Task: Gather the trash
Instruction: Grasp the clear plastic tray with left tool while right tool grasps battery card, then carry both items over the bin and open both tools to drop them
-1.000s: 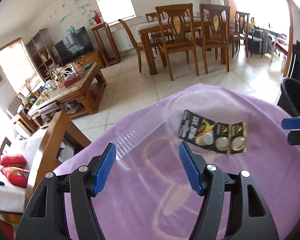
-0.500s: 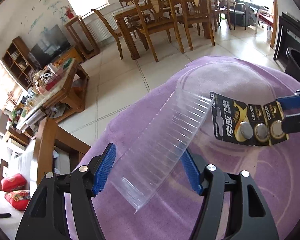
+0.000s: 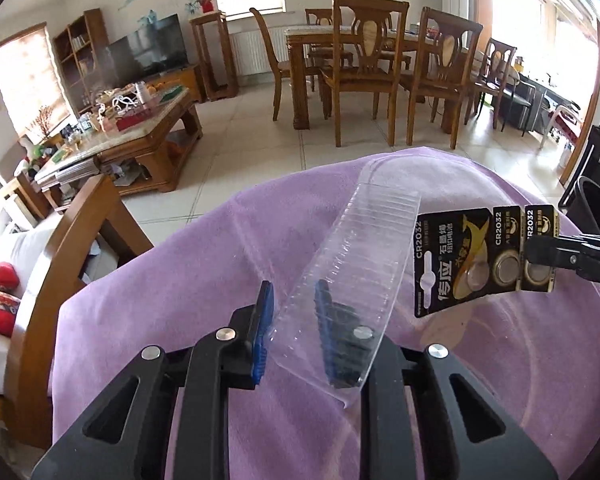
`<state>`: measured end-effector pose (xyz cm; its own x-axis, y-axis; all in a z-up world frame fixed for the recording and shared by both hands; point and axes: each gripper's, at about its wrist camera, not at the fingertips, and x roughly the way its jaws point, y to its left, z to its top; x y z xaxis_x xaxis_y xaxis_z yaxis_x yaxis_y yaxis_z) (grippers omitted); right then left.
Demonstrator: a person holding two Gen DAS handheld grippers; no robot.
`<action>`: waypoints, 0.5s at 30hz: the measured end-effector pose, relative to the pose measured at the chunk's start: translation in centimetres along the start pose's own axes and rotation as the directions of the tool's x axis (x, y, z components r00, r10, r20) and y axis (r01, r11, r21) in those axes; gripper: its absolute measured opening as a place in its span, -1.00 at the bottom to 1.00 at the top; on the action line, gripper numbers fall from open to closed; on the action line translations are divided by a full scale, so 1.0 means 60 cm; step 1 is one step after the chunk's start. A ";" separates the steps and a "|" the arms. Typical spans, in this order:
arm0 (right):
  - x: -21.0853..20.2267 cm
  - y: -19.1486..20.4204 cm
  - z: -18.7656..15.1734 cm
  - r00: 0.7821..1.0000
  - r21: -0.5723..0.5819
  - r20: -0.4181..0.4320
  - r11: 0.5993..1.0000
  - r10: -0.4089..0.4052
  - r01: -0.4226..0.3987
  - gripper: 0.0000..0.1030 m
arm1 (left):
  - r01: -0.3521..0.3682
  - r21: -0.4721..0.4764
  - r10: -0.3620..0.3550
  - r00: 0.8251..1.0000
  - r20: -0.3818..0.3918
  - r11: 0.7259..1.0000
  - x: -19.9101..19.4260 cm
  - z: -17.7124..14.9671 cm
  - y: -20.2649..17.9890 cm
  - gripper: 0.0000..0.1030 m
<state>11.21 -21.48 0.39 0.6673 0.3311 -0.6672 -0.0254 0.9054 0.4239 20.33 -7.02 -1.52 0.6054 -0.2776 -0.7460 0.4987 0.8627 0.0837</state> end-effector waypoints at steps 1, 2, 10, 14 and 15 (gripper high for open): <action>-0.009 0.003 -0.004 1.000 -0.005 0.011 1.000 -0.005 0.005 -0.89 | -0.002 -0.020 0.002 1.000 0.008 1.000 -0.011 -0.006 0.000 -0.57; -0.019 0.003 -0.008 1.000 -0.007 0.022 1.000 -0.008 0.008 -0.89 | -0.001 -0.035 0.002 1.000 0.017 0.999 -0.020 -0.008 0.002 -0.57; -0.152 -0.005 -0.049 0.989 -0.022 0.147 0.999 -0.031 0.035 -0.89 | 0.038 -0.105 -0.024 0.991 0.131 0.994 -0.114 -0.017 -0.041 -0.57; -0.245 -0.038 -0.079 0.973 -0.014 0.223 0.998 -0.061 0.066 -0.89 | 0.093 -0.088 -0.078 0.983 0.164 0.992 -0.151 -0.017 -0.105 -0.57; -0.269 -0.050 -0.086 0.968 -0.007 0.242 0.997 -0.072 0.076 -0.89 | 0.105 -0.080 -0.090 0.981 0.170 0.991 -0.158 -0.016 -0.124 -0.57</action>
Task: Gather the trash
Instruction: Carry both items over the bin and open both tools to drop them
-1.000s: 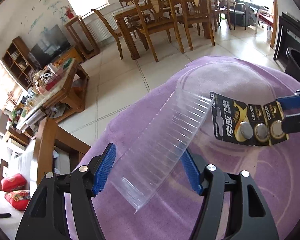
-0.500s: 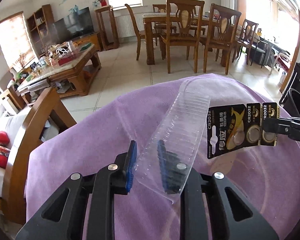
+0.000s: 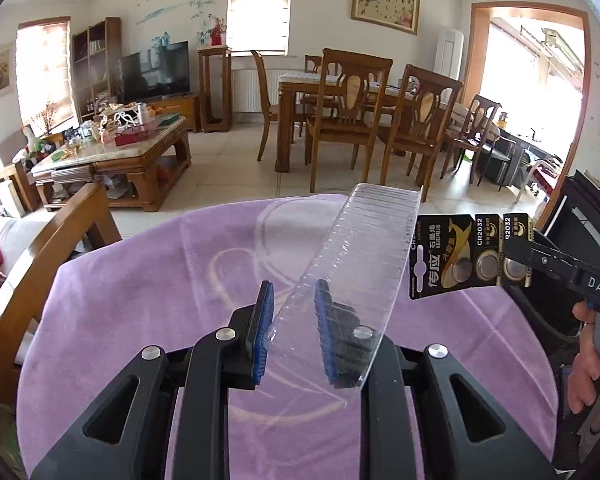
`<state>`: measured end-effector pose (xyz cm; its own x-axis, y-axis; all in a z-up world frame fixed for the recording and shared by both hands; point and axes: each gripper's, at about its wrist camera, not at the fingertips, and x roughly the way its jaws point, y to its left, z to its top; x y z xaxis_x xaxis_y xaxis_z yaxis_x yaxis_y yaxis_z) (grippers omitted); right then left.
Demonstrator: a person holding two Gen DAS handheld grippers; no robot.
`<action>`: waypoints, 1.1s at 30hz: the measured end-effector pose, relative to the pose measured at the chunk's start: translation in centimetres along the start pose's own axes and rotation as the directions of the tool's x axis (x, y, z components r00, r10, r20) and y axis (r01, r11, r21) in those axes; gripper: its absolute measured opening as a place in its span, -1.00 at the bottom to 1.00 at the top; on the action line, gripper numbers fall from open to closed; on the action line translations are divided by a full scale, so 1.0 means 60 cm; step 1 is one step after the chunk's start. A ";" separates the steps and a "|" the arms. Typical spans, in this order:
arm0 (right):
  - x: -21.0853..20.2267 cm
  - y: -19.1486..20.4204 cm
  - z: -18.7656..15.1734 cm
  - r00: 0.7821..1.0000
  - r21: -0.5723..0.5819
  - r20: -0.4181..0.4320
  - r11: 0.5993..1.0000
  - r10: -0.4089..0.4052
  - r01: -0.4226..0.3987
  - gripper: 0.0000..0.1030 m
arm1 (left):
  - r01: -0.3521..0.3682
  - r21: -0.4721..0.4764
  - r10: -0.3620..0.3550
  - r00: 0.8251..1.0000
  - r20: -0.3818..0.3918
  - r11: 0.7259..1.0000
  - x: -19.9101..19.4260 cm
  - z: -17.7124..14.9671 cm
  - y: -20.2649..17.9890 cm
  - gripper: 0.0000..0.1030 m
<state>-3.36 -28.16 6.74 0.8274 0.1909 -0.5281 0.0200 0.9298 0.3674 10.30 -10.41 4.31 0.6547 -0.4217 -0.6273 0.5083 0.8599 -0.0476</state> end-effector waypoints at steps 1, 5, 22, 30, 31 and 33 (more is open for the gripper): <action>-0.022 -0.016 -0.001 1.000 0.004 0.018 1.000 -0.014 0.014 -0.89 | 0.013 0.008 -0.013 1.000 0.005 1.000 -0.003 0.000 -0.019 -0.57; -0.114 -0.075 -0.020 0.993 0.026 0.085 0.997 -0.077 0.075 -0.89 | 0.066 0.041 -0.067 0.997 0.029 0.997 -0.015 -0.006 -0.109 -0.57; -0.333 -0.415 -0.101 0.917 0.191 0.154 0.921 -0.368 0.338 -0.89 | 0.243 0.170 -0.241 0.970 -0.034 0.955 0.080 -0.019 -0.436 -0.57; -0.304 -0.478 -0.140 0.912 0.211 0.091 0.902 -0.401 0.376 -0.89 | 0.248 0.180 -0.235 0.968 -0.093 0.952 0.125 -0.044 -0.488 -0.57; -0.299 -0.484 -0.144 0.912 0.208 0.086 0.902 -0.402 0.378 -0.89 | 0.246 0.179 -0.231 0.968 -0.099 0.953 0.130 -0.046 -0.490 -0.57; -0.283 -0.477 -0.143 0.910 0.198 0.079 0.901 -0.407 0.386 -0.89 | 0.236 0.183 -0.219 0.970 -0.110 0.954 0.136 -0.049 -0.495 -0.57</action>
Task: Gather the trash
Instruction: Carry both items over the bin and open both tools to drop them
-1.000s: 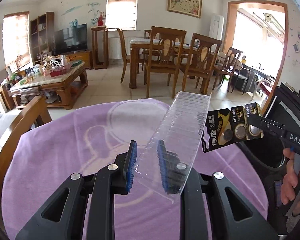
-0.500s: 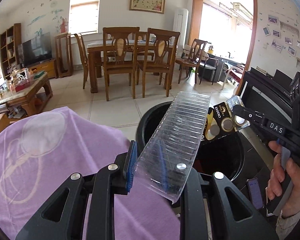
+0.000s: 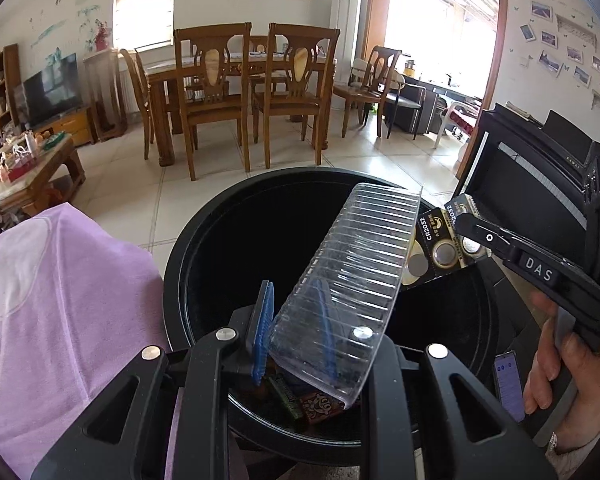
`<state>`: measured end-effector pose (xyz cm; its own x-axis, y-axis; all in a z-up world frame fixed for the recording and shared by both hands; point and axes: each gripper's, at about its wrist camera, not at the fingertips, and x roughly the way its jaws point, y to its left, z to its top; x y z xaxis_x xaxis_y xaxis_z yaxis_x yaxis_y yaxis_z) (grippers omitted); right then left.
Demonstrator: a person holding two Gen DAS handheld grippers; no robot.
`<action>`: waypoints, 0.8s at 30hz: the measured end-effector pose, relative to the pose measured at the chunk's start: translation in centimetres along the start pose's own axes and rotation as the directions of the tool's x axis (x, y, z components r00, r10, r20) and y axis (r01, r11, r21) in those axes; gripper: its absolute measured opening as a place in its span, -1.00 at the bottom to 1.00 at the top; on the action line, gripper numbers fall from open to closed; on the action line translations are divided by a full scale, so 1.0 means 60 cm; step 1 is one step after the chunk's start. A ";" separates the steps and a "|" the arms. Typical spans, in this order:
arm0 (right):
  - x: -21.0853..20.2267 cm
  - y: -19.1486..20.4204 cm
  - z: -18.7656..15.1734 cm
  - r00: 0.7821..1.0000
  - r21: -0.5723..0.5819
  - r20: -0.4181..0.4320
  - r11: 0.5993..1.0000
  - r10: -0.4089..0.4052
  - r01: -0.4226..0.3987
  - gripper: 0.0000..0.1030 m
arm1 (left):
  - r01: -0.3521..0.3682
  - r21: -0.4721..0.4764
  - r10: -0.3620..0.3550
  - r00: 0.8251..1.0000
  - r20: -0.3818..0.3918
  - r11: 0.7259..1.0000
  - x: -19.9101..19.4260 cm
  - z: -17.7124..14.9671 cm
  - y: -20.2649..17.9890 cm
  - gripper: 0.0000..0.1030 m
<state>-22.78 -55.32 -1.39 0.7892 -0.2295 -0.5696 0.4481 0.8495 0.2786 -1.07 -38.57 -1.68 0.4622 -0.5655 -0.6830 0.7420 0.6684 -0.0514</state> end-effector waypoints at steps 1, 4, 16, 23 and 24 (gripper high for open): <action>0.005 0.000 -0.003 1.000 -0.010 -0.003 1.000 -0.005 0.005 -0.89 | -0.003 0.001 0.003 1.000 -0.007 1.000 0.005 0.000 -0.003 -0.57; 0.027 0.018 0.005 1.000 -0.036 -0.012 0.999 -0.019 0.018 -0.89 | -0.013 0.000 0.013 1.000 -0.028 1.000 0.017 0.002 -0.005 -0.56; 0.070 0.050 0.008 0.997 -0.070 -0.068 0.997 -0.041 0.037 -0.89 | -0.024 0.012 0.024 0.997 -0.075 1.000 0.031 0.005 -0.012 -0.50; 0.064 0.065 0.013 0.998 -0.075 -0.056 0.997 -0.040 0.036 0.38 | -0.008 0.040 0.009 1.000 -0.017 0.999 0.010 0.006 -0.024 0.82; 0.061 0.071 0.014 0.998 -0.086 -0.046 0.995 -0.050 0.046 0.38 | -0.002 0.054 0.003 1.000 -0.010 0.999 0.006 0.005 -0.028 0.89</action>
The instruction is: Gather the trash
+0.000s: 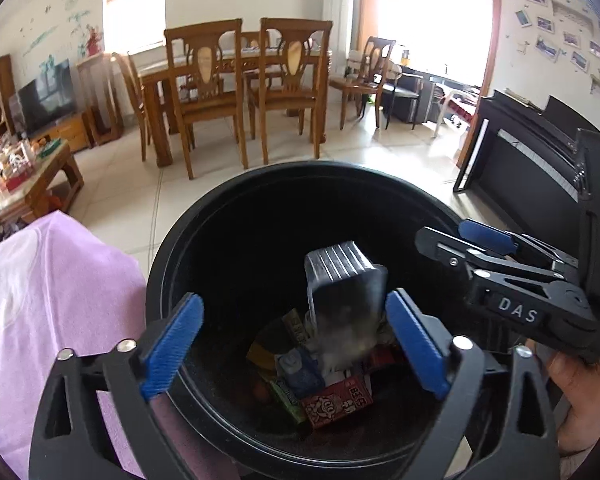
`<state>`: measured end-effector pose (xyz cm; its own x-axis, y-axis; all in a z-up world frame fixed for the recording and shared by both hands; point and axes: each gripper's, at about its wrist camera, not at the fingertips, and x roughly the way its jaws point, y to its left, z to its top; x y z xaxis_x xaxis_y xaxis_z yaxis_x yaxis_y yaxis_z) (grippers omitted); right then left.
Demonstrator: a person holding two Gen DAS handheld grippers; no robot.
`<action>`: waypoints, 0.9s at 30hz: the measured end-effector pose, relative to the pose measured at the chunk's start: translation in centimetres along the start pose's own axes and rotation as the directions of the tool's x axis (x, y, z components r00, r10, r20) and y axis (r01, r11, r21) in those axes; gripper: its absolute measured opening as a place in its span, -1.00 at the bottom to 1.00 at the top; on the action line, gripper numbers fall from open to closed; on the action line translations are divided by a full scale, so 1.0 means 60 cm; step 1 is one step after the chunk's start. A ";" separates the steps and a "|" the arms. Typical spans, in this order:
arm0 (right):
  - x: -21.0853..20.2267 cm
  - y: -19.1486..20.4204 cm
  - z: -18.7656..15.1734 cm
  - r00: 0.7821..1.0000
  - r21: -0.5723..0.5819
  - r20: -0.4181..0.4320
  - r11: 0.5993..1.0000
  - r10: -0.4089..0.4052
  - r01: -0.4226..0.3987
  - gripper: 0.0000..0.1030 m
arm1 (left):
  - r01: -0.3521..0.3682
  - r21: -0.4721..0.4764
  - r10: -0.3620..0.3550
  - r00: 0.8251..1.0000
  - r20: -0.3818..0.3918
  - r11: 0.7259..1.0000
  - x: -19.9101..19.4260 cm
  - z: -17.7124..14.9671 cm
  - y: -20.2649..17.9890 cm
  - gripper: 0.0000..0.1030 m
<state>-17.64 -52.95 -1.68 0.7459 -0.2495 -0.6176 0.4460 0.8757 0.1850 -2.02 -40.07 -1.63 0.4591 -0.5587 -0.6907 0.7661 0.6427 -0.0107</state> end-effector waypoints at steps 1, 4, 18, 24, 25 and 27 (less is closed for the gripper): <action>-0.004 0.002 0.000 1.000 -0.008 0.006 1.000 -0.004 0.004 0.38 | 0.000 0.013 0.000 1.000 0.001 1.000 -0.001 0.000 -0.004 0.89; -0.018 0.006 0.001 1.000 -0.004 0.028 1.000 0.002 -0.002 0.38 | -0.005 0.051 0.006 1.000 -0.014 0.999 -0.003 -0.003 -0.013 0.89; -0.109 0.091 0.009 0.984 -0.012 0.167 0.998 0.063 -0.062 0.88 | -0.044 -0.002 0.043 0.990 0.133 0.999 -0.143 -0.037 0.052 0.90; -0.113 0.203 0.010 0.979 -0.060 0.148 0.989 0.141 -0.133 0.90 | -0.145 -0.111 0.169 0.953 0.253 0.983 -0.247 -0.085 0.135 0.90; -0.110 0.228 0.009 0.978 -0.066 0.142 0.987 0.153 -0.145 0.90 | -0.163 -0.146 0.197 0.944 0.265 0.976 -0.263 -0.097 0.155 0.90; -0.105 0.282 0.006 0.973 -0.097 0.143 0.981 0.181 -0.169 0.90 | -0.188 -0.210 0.242 0.931 0.274 0.959 -0.290 -0.119 0.194 0.90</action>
<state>-14.64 -36.72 5.60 0.8773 -0.1432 -0.4580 0.2641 0.9410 0.2116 -4.32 -19.12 5.12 0.7362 -0.5078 -0.4474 0.5541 0.8318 -0.0324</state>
